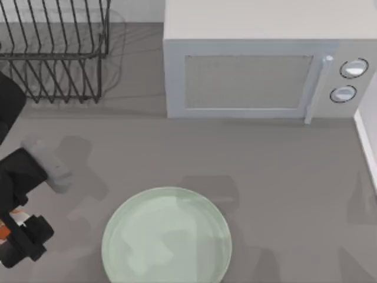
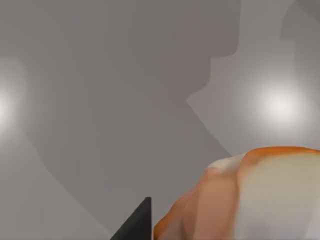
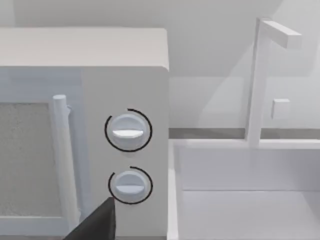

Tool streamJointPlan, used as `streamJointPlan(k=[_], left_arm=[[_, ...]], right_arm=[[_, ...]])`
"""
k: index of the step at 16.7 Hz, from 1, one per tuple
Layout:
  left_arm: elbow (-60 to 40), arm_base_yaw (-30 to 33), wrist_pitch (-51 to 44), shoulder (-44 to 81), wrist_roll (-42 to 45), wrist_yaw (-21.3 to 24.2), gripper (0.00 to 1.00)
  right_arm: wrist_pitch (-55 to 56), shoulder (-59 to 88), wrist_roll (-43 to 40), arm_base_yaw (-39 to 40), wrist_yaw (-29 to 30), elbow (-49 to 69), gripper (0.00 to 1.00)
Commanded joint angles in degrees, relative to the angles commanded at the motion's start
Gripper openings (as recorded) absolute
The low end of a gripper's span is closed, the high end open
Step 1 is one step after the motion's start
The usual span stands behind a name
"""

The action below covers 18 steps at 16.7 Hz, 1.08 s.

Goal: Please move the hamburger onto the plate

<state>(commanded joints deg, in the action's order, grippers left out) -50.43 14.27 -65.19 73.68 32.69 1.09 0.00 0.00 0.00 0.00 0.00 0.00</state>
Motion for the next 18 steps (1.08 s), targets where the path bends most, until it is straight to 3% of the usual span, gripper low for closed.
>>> streamJointPlan(k=[7,18], left_arm=[[-1.6,2.1,0.1,2.1,1.0,-0.1,0.0],[-20.6,31.6,4.4,25.7,9.5,-0.3,0.0]], right_arm=[[0.0,0.0,0.0,0.0,0.0,0.0,1.0],[0.0,0.0,0.0,0.0,0.0,0.0,1.0]])
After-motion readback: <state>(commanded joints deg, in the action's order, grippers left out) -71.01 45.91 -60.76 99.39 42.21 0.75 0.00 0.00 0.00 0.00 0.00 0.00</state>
